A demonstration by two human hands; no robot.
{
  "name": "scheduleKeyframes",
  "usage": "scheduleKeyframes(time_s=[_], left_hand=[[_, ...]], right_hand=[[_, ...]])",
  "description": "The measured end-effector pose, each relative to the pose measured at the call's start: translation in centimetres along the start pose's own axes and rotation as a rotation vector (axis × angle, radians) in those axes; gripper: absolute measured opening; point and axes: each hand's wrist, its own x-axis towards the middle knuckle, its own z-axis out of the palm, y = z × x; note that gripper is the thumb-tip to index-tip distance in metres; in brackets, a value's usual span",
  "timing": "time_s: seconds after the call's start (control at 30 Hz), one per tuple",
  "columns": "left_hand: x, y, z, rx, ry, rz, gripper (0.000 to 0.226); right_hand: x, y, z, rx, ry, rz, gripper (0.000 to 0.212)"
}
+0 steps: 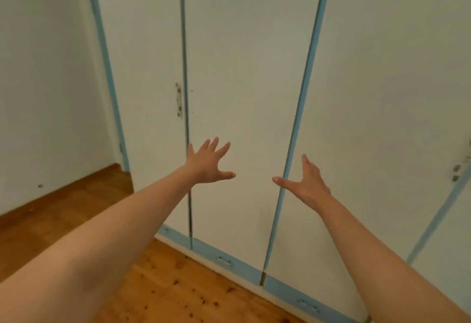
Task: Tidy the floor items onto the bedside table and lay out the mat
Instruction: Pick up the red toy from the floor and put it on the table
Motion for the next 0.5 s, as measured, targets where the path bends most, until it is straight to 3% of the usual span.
scheduleKeyframes(time_s=[0.23, 0.5], left_hand=[[-6.0, -15.0, 0.7, 0.068, -0.039, -0.371, 0.089], [-8.8, -23.1, 1.1, 0.077, -0.072, -0.704, 0.089]], right_hand=[[3.9, -11.2, 13.0, 0.004, -0.294, -0.277, 0.11], [8.0, -18.4, 22.8, 0.009, -0.486, -0.48, 0.11]])
